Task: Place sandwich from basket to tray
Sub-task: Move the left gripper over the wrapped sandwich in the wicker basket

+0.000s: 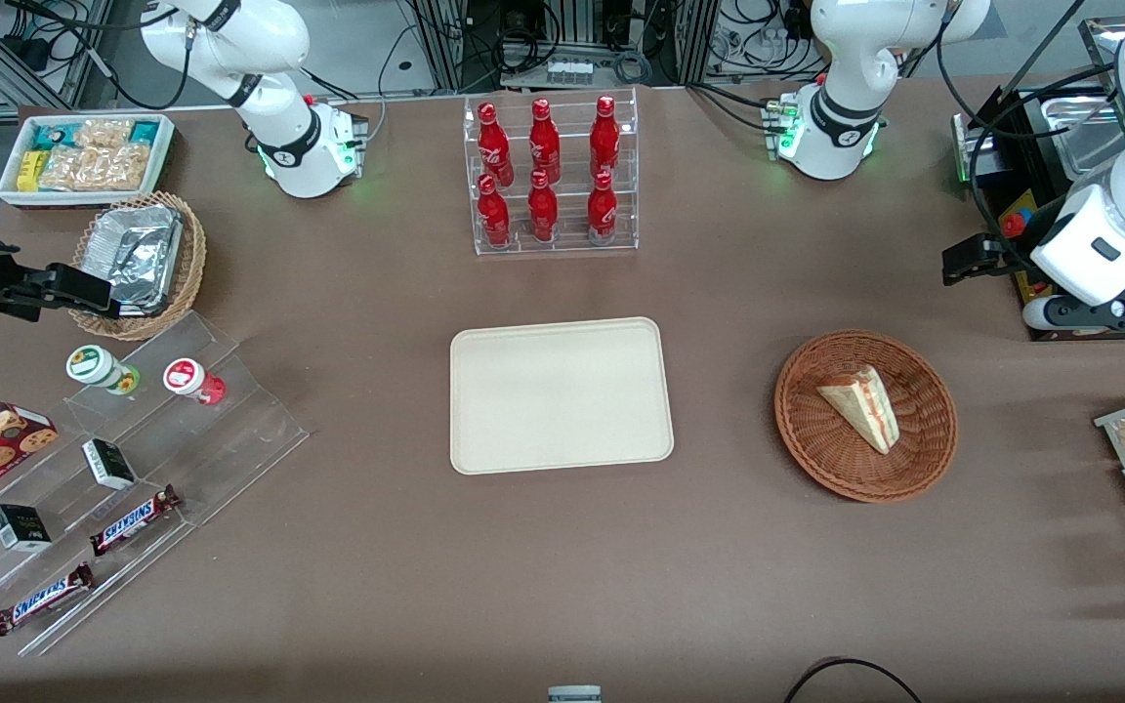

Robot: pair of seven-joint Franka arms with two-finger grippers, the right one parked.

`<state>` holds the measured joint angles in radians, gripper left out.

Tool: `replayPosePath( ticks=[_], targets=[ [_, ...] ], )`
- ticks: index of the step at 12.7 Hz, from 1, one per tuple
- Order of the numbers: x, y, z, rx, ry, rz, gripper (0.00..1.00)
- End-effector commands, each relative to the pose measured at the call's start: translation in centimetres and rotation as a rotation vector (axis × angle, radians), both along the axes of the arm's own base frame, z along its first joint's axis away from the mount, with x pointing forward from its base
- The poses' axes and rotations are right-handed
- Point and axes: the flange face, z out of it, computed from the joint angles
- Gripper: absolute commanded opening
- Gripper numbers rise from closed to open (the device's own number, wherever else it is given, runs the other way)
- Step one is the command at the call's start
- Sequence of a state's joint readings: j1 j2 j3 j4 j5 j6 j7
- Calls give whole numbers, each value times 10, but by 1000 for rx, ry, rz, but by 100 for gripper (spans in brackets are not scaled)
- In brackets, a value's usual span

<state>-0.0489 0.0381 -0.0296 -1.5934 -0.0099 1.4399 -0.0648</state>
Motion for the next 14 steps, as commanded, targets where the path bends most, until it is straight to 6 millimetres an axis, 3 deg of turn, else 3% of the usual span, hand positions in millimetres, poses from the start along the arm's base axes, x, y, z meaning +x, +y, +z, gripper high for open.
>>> replayPosePath(
  ticks=[1,4,14],
  targets=[
    [0,1,7,-11,-15,-15,100],
    [3,0,0,-6,-12,-10,100],
    [8,3,-134,-8,-45,11,100]
  ],
)
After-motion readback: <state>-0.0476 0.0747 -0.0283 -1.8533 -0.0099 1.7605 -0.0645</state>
